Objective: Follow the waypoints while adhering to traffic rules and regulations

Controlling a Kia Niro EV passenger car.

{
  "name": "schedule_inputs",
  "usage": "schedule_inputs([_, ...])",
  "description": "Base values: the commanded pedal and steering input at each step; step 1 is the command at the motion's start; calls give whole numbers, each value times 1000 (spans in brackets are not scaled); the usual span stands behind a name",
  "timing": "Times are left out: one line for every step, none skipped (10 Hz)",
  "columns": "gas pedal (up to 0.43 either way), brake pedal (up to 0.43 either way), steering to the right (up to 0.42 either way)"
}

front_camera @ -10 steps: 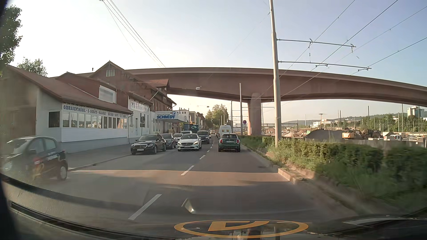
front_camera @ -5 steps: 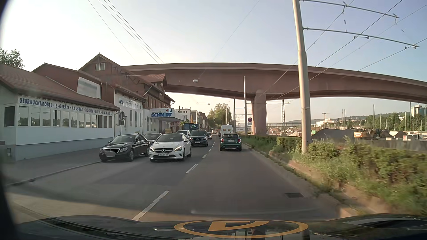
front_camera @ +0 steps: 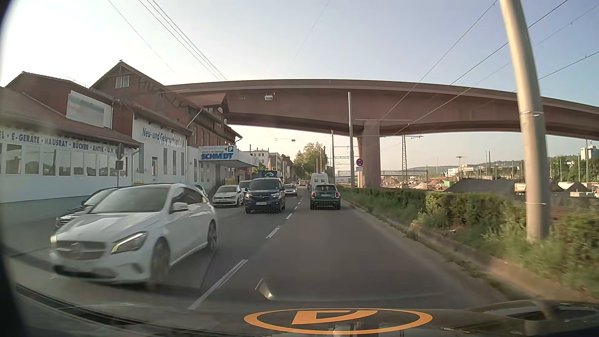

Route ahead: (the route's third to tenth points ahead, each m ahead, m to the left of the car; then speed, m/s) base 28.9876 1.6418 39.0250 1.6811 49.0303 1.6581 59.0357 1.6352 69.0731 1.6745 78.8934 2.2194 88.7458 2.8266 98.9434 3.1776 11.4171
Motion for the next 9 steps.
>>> schedule_inputs([150,0,-6])
schedule_inputs([169,0,-5])
schedule_inputs([169,0,-5])
schedule_inputs([169,0,-5])
schedule_inputs([169,0,-5])
schedule_inputs([169,0,-5])
schedule_inputs([169,0,-5])
schedule_inputs([169,0,-5])
schedule_inputs([169,0,-5])
